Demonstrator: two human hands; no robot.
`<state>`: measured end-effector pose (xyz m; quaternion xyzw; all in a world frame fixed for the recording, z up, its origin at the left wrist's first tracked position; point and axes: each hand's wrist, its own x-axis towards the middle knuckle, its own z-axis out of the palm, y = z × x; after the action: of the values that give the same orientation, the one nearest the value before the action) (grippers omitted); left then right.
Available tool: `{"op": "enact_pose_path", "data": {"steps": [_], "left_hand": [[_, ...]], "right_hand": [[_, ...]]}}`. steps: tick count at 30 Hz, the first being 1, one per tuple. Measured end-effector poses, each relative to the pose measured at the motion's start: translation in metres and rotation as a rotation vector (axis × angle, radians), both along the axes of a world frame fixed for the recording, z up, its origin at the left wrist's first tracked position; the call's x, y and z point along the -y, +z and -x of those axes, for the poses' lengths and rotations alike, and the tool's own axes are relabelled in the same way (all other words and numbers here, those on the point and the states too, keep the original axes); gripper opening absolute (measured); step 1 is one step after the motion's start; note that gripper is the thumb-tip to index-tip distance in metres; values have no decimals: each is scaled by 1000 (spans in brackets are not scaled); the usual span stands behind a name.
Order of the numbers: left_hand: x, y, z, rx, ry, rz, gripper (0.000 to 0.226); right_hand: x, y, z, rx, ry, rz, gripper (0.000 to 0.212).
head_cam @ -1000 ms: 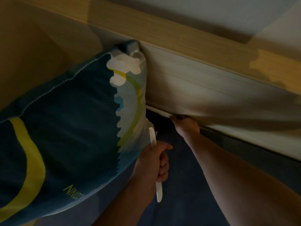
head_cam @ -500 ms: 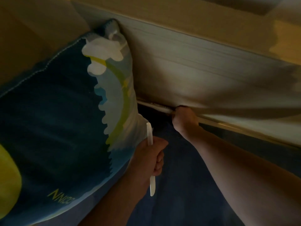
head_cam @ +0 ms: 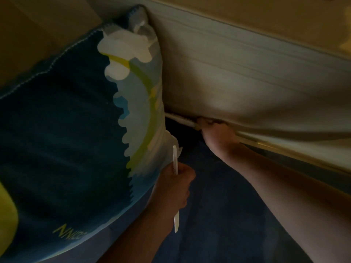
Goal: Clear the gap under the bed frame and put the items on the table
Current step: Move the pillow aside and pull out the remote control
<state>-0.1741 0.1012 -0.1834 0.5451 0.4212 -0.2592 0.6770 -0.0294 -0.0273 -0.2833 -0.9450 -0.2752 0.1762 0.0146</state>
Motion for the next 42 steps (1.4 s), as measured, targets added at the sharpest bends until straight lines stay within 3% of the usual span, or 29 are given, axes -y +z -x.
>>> {"op": "enact_pose_path", "data": {"steps": [5, 15, 22, 28, 33, 39, 42], "left_hand": [[2, -4, 2, -15, 3, -23, 16], [6, -8, 12, -42, -39, -73, 14], [13, -11, 16, -38, -35, -69, 15], [21, 4, -3, -22, 20, 42, 15], [23, 11, -25, 1, 74, 60, 32], [28, 20, -44, -36, 190, 62, 30], [37, 27, -47, -38, 206, 62, 25]], "right_hand": [[-13, 3, -7, -68, 62, 47, 55], [-31, 6, -10, -145, -41, 194, 30], [-31, -5, -10, -105, 18, 162, 30], [-10, 6, -8, -45, 58, 53, 31], [39, 34, 5, 23, 32, -16, 25], [113, 67, 53, 25, -242, -261, 19], [129, 89, 90, -119, -518, -460, 17]]}}
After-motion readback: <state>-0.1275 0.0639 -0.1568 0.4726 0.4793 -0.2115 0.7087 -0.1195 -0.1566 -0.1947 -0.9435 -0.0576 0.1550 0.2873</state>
